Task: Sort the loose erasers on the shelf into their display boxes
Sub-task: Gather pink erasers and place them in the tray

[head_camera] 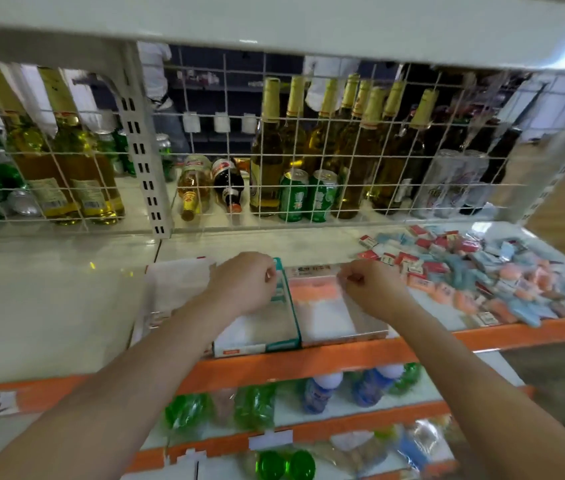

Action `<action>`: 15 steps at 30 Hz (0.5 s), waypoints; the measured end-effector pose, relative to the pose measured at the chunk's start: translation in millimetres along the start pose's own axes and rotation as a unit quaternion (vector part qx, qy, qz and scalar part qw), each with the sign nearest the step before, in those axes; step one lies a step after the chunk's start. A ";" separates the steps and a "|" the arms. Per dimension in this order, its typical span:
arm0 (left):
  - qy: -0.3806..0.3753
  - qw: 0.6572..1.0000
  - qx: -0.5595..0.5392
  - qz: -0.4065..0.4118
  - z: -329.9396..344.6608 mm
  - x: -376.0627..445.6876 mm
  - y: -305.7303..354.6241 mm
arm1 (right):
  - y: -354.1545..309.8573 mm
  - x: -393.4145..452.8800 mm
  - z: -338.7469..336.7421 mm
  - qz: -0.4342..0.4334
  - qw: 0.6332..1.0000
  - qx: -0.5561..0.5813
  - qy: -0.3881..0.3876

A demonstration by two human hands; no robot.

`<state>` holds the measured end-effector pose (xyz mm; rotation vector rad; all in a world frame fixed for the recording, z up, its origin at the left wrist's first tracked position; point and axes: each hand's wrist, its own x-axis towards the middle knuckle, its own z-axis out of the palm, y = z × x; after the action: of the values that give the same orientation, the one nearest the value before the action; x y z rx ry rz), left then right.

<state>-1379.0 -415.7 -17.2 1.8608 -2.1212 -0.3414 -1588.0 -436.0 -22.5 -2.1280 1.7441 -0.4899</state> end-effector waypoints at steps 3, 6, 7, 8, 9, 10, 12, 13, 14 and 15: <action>-0.016 1.000 -0.013 0.020 16.2 13.7 38.2 | 34.8 -6.4 -19.3 0.024 1.000 -0.015 0.000; -0.031 0.998 -0.023 0.041 34.4 28.8 74.5 | 71.2 -10.6 -34.9 0.056 0.998 -0.028 -0.003; -0.037 0.998 -0.026 0.046 40.7 33.6 85.3 | 83.3 -11.0 -38.9 0.066 0.997 -0.026 -0.005; -0.043 0.997 -0.031 0.052 47.6 38.5 95.8 | 95.6 -10.8 -42.9 0.075 0.997 -0.028 -0.007; -0.048 0.997 -0.035 0.058 54.8 43.3 105.4 | 107.0 -10.7 -47.1 0.080 0.996 -0.033 -0.008; -0.051 0.996 -0.039 0.064 62.0 47.7 114.8 | 118.2 -9.8 -51.0 0.085 0.996 -0.037 -0.010; -0.055 0.995 -0.048 0.067 77.5 56.5 131.7 | 139.2 -7.7 -58.8 0.092 0.995 -0.036 -0.011; -0.056 0.995 -0.056 0.061 84.8 60.7 139.4 | 148.9 -6.4 -62.4 0.094 0.995 -0.034 -0.012; -0.054 0.995 -0.067 0.054 91.4 64.9 147.1 | 158.4 -4.8 -65.7 0.096 0.995 -0.032 -0.012; -0.049 0.995 -0.076 0.049 97.2 68.6 154.3 | 167.1 -2.9 -68.6 0.094 0.995 -0.032 -0.011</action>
<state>-1565.4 -464.9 -45.9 1.6792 -2.1739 -0.5653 -1764.9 -467.3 -40.9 -1.9773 1.9473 -0.3637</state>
